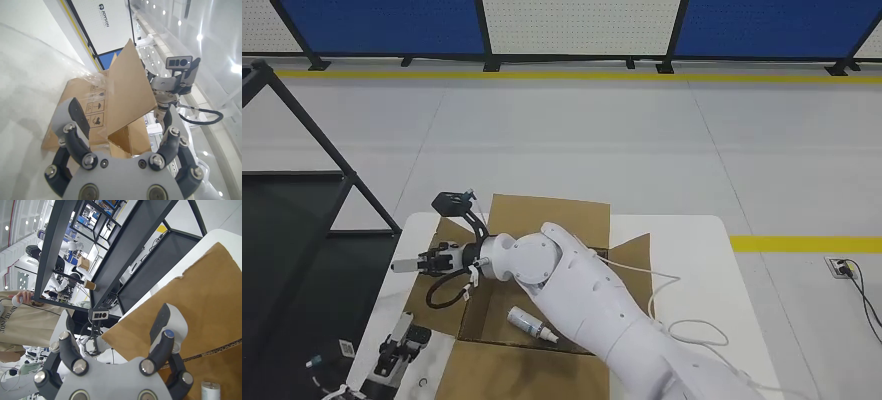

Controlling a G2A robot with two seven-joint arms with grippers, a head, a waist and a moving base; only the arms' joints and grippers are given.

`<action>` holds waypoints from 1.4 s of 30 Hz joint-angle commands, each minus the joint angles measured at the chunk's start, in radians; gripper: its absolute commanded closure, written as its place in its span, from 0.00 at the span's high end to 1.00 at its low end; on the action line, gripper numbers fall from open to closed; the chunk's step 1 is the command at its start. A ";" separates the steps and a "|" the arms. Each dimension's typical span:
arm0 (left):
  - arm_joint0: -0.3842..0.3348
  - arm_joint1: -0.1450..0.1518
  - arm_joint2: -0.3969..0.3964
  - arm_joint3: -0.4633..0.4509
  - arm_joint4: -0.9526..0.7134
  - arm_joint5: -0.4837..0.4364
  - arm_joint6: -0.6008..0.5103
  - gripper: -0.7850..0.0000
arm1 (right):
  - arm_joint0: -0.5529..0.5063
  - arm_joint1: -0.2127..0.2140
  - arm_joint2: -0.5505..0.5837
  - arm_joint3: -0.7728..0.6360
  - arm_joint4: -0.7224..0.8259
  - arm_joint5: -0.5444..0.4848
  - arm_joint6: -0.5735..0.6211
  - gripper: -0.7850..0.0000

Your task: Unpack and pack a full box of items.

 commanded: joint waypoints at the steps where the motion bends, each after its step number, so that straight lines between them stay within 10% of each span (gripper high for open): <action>1: -0.016 -0.001 0.011 0.009 0.023 0.042 0.024 1.00 | -0.002 0.000 0.006 0.000 -0.005 -0.005 0.004 1.00; 18: -0.035 0.001 0.017 0.005 0.154 0.211 0.093 1.00 | -0.004 0.038 0.058 -0.058 -0.142 -0.063 -0.076 1.00; 42: -0.041 0.011 0.059 0.009 0.568 0.323 0.153 1.00 | -0.316 0.268 0.297 -0.673 -0.448 0.171 0.132 1.00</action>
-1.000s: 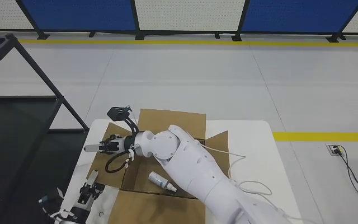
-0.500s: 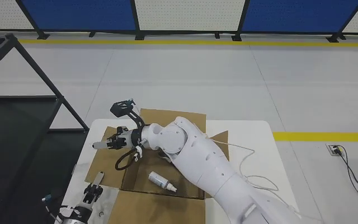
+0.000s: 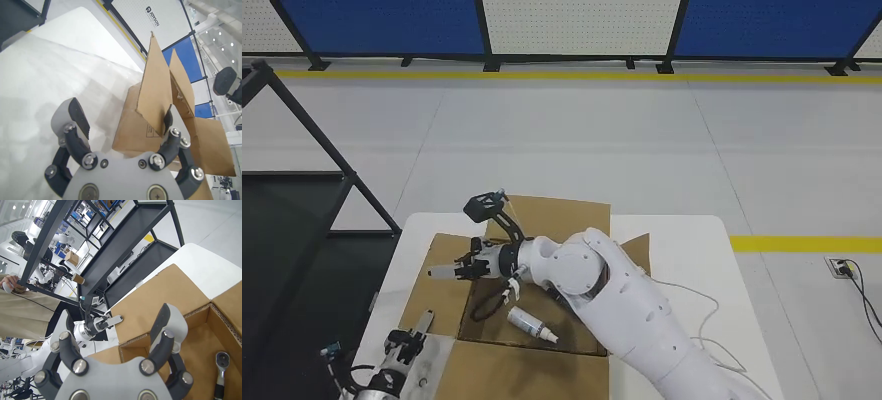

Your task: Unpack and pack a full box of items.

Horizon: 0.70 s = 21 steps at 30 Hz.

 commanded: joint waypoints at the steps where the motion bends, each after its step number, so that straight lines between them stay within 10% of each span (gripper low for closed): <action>1: 0.001 0.001 0.002 0.005 0.013 0.008 -0.017 1.00 | -0.029 0.012 0.017 -0.053 -0.022 0.019 0.022 1.00; 21: -0.016 -0.001 -0.011 0.011 -0.023 0.015 -0.016 1.00 | -0.055 0.038 0.047 -0.141 -0.035 0.214 0.276 1.00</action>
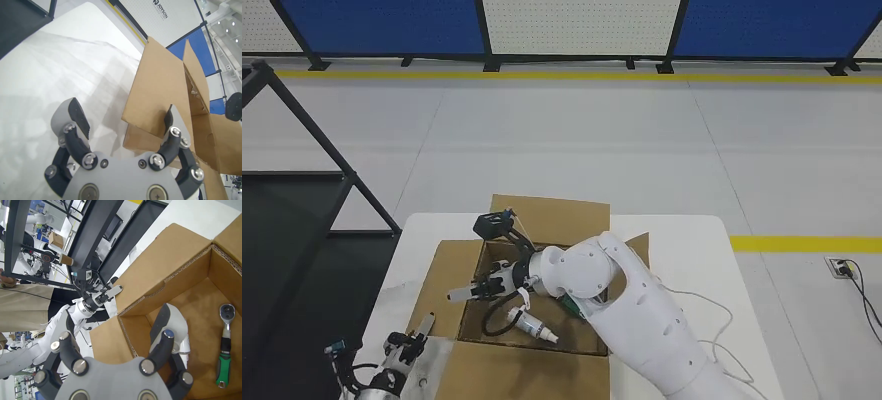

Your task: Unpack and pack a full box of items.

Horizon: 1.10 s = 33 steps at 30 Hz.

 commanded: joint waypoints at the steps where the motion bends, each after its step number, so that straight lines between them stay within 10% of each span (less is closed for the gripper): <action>1: -0.003 -0.002 -0.010 -0.006 -0.049 -0.006 0.006 1.00 | 0.000 0.000 0.000 0.000 0.000 0.002 0.000 1.00; 33: 0.050 -0.013 -0.219 -0.140 -0.874 -0.049 -0.198 1.00 | 0.205 -0.054 -0.199 0.312 -0.218 0.083 0.185 1.00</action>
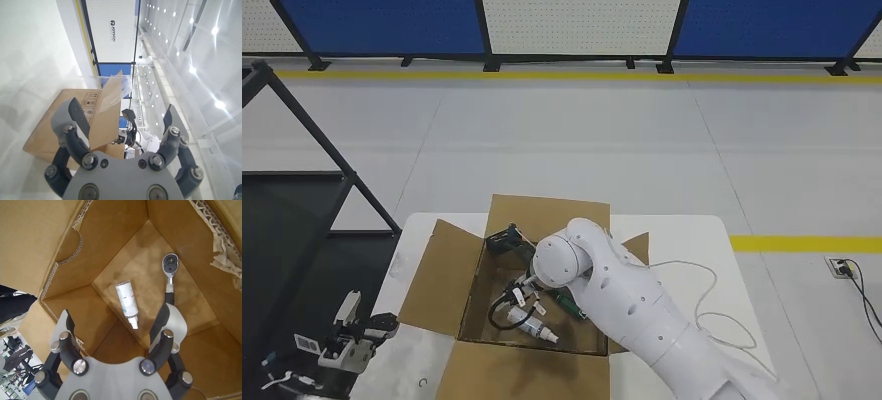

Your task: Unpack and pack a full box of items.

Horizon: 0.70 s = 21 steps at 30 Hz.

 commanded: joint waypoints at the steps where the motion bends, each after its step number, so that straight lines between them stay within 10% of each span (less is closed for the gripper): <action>1: 0.000 0.000 0.000 0.000 0.000 0.000 0.000 1.00 | 0.000 0.000 0.000 0.000 0.000 0.000 0.000 1.00; 21: -0.040 0.009 -0.072 0.045 -0.146 0.105 -0.057 1.00 | 0.027 -0.034 -0.115 0.160 -0.211 -0.064 -0.012 1.00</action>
